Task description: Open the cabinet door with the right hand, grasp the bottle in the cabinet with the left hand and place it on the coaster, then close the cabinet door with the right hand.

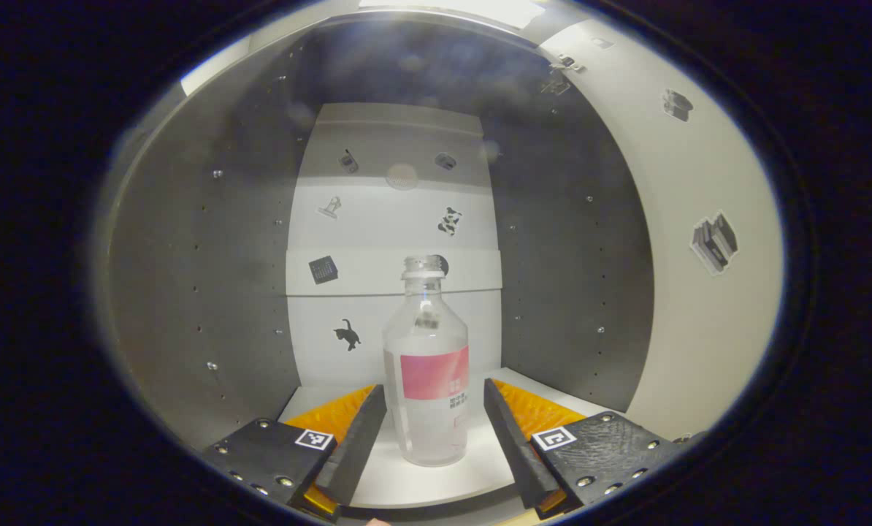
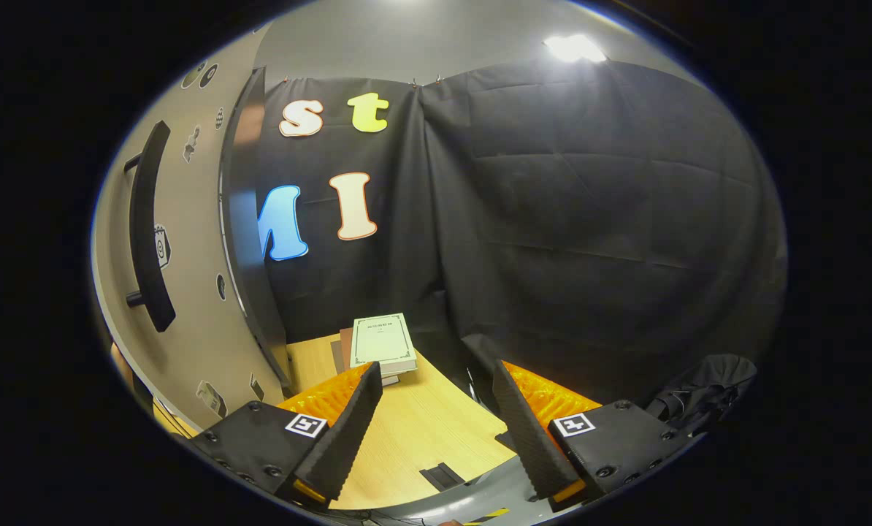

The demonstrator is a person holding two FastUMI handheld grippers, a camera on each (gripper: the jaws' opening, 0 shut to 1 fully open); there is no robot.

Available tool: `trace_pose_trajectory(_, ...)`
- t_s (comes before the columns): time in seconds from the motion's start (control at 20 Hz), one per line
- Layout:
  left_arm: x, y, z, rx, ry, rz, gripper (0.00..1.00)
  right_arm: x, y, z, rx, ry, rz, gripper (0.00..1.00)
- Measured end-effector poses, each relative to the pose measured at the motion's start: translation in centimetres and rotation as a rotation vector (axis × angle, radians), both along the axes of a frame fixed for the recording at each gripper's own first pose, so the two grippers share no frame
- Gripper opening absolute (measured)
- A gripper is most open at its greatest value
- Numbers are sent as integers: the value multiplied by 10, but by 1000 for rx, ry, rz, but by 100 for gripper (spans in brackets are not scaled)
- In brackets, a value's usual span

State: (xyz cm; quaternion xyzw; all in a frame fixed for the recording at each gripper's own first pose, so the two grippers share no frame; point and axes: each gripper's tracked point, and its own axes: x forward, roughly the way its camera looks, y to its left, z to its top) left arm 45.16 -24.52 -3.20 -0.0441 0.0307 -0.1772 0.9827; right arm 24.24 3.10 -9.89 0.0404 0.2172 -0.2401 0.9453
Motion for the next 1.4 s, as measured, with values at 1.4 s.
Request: trace_pose_trajectory(1.4,-260,155,-90,-13,31,196,72,54,25,-5,62,-126,322,93)
